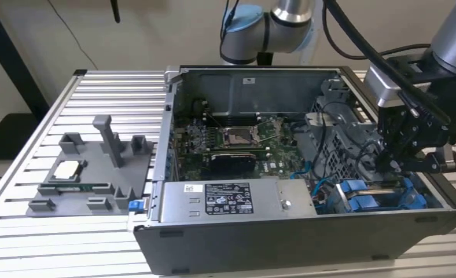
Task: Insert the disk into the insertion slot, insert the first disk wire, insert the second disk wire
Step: 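Insert the second disk wire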
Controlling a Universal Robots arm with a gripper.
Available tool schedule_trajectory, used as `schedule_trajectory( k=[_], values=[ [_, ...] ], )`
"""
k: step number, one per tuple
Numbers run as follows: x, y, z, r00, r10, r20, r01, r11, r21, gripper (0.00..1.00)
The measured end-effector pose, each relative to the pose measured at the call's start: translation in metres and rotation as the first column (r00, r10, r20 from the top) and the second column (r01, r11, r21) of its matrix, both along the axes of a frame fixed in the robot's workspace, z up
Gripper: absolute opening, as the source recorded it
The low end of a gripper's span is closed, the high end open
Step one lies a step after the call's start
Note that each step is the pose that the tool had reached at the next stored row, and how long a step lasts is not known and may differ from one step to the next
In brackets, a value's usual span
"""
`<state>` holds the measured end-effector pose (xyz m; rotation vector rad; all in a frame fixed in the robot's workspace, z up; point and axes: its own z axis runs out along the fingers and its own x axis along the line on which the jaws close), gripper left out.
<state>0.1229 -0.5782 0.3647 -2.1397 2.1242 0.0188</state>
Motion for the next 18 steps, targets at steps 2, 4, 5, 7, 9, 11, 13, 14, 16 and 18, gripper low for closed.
schedule_trajectory(
  k=[2, 4, 5, 7, 9, 11, 13, 14, 16, 18],
  values=[
    [0.000, -0.0007, -0.0023, 1.0000, 0.000, 0.0089, 0.000, 1.0000, 0.0001, 0.16],
    [0.000, -0.0010, -0.0046, 0.9999, 0.000, 0.0150, 0.000, 1.0000, 0.0001, 0.16],
    [0.000, -0.0010, -0.0051, 0.9999, 0.000, 0.0151, 0.000, 1.0000, -0.0001, 0.16],
    [0.000, -0.0010, -0.0053, 0.9999, 0.000, 0.0152, 0.000, 1.0000, -0.0002, 0.16],
    [0.000, -0.0011, -0.0054, 0.9999, 0.000, 0.0152, 0.000, 1.0000, 0.0000, 0.16],
    [0.000, -0.0010, -0.0068, 0.9999, 0.000, 0.0152, 0.000, 1.0000, 0.0006, 0.16],
    [0.001, -0.0010, -0.0083, 0.9999, 0.000, 0.0152, 0.000, 1.0000, 0.0002, 0.16],
    [0.001, -0.0011, -0.0093, 0.9999, 0.000, 0.0152, 0.000, 1.0000, 0.0002, 0.16],
    [0.002, -0.0010, -0.0111, 0.9999, 0.000, 0.0152, 0.000, 1.0000, 0.0001, 0.16],
    [0.003, -0.0011, -0.0130, 0.9999, 0.000, 0.0152, 0.000, 1.0000, 0.0001, 0.16]
  ],
)
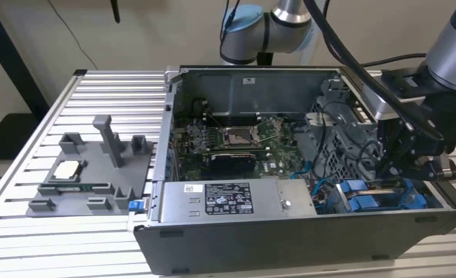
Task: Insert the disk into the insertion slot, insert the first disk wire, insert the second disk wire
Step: 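Insert the second disk wire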
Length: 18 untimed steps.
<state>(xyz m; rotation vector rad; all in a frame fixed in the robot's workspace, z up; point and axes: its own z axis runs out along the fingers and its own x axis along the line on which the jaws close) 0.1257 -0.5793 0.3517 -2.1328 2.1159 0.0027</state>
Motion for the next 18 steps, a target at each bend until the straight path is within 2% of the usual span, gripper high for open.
schedule_trajectory(
  k=[15, 18],
  values=[
    [0.0038, 0.0000, -0.0095, 1.0000, 0.000, 0.0000, 0.000, 1.0000, 0.0003, 0.16],
    [0.0046, 0.0000, -0.0103, 1.0000, 0.000, 0.0000, 0.000, 1.0000, 0.0042, 0.16]
  ],
)
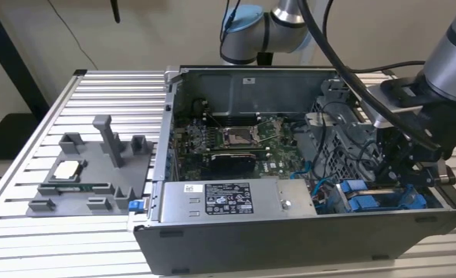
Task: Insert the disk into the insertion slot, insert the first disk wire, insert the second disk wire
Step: 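Insert the second disk wire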
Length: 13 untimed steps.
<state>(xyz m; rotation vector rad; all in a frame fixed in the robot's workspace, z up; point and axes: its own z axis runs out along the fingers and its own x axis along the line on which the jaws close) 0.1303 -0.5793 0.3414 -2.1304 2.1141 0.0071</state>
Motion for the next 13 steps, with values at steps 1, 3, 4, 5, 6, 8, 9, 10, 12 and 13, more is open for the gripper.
schedule_trajectory(
  k=[1, 3, 4, 5, 6, 8, 9, 10, 12, 13],
  values=[
    [0.0002, 0.0000, -0.0002, 1.0000, 0.000, 0.0000, 0.000, 1.0000, 0.0008, 0.16],
    [0.0004, 0.0000, -0.0009, 1.0000, 0.000, 0.0000, 0.000, 1.0000, 0.0012, 0.16],
    [0.0006, 0.0000, -0.0013, 1.0000, 0.000, 0.0000, 0.000, 1.0000, 0.0011, 0.16],
    [0.0006, 0.0000, -0.0018, 1.0000, 0.000, 0.0000, 0.000, 1.0000, 0.0012, 0.16],
    [0.0006, 0.0000, -0.0024, 1.0000, 0.000, 0.0000, 0.000, 1.0000, 0.0010, 0.16],
    [0.0007, -0.0001, -0.0039, 1.0000, 0.000, 0.0000, 0.000, 1.0000, 0.0001, 0.16],
    [0.0007, -0.0001, -0.0049, 1.0000, 0.000, 0.0000, 0.000, 1.0000, -0.0002, 0.16],
    [0.0007, -0.0001, -0.0061, 1.0000, 0.000, 0.0000, 0.000, 1.0000, -0.0004, 0.16],
    [0.0008, 0.0001, -0.0092, 1.0000, 0.000, 0.0001, 0.000, 1.0000, 0.0032, 0.18],
    [0.0008, 0.0001, -0.0091, 1.0000, 0.000, 0.0001, 0.000, 1.0000, 0.0026, 0.18]
  ],
)
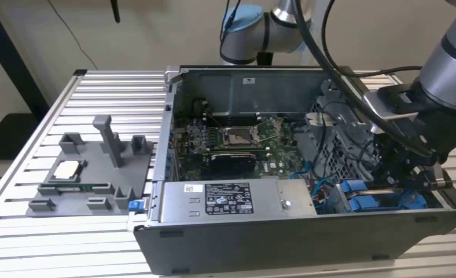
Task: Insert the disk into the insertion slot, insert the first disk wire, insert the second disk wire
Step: 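Insert the second disk wire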
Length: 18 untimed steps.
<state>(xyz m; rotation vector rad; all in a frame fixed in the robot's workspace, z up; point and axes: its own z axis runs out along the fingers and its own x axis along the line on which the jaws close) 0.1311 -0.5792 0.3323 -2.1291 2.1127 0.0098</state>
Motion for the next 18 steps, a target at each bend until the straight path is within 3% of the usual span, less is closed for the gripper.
schedule_trajectory(
  k=[1, 2, 3, 5, 11, 12, 15, 18],
  values=[
    [0.000, -0.0001, 0.0002, 1.0000, 0.000, -0.0001, 0.000, 1.0000, -0.0002, 0.24],
    [0.000, -0.0001, 0.0010, 1.0000, 0.000, -0.0004, 0.000, 1.0000, 0.0000, 0.24],
    [0.000, -0.0001, 0.0123, 1.0000, 0.000, -0.0032, 0.000, 1.0000, 0.0022, 0.24],
    [0.000, -0.0001, 0.0173, 1.0000, 0.000, -0.0037, 0.000, 1.0000, 0.0024, 0.24],
    [0.001, 0.0000, 0.0236, 1.0000, 0.000, -0.0063, 0.000, 1.0000, 0.0025, 0.24],
    [0.001, 0.0000, 0.0236, 1.0000, 0.000, -0.0092, 0.000, 1.0000, 0.0017, 0.24],
    [0.006, 0.0001, 0.0238, 0.9996, 0.000, -0.0283, 0.000, 1.0000, -0.0048, 0.24],
    [0.007, 0.0002, 0.0261, 0.9994, 0.000, -0.0347, 0.000, 1.0000, -0.0071, 0.24]
  ],
)
